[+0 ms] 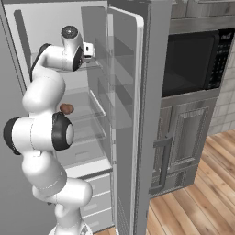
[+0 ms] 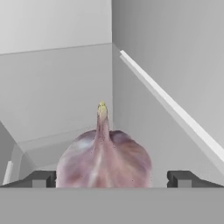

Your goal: Retrieve the bottle and the shaker from the cabinet and place them next to the mixing bowl on the counter. Then add garlic from the fridge to the mixing bowl.

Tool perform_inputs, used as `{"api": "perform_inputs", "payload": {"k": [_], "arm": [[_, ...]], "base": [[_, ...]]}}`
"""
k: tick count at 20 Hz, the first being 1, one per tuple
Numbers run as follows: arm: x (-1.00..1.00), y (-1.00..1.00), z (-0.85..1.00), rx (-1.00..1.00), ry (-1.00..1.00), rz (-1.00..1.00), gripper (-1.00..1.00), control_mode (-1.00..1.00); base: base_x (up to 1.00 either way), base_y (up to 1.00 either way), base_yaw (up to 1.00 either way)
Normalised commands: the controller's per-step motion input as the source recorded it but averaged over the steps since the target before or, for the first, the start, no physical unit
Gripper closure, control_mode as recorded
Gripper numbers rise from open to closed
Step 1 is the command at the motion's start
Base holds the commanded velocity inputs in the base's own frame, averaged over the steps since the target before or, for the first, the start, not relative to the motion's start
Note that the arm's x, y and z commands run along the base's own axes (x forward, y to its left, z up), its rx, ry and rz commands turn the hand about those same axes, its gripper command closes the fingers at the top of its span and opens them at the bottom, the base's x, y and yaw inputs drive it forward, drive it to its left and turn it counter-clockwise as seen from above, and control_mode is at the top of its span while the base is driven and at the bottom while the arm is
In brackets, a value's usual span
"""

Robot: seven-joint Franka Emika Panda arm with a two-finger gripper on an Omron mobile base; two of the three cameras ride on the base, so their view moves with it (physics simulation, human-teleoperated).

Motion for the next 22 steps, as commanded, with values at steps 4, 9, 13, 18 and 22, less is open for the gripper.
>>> {"api": "perform_inputs", "payload": {"k": [4, 9, 13, 18, 22], "arm": [[0.0, 0.0, 0.0, 0.0, -0.01, 0.0, 1.0, -1.0], [0.0, 0.0, 0.06, 0.0, 0.0, 0.0, 1.0, -1.0], [-0.02, 0.0, 0.04, 0.0, 0.0, 0.0, 1.0, -1.0], [-0.78, 0.0, 0.0, 0.0, -0.06, 0.0, 1.0, -1.0], [-1.0, -0.06, 0.17, 0.0, -0.04, 0.0, 1.0, -1.0]], "base": [[0.0, 0.0, 0.0], [0.0, 0.0, 0.0], [0.0, 0.0, 0.0], [0.0, 0.0, 0.0], [0.0, 0.0, 0.0]]}}
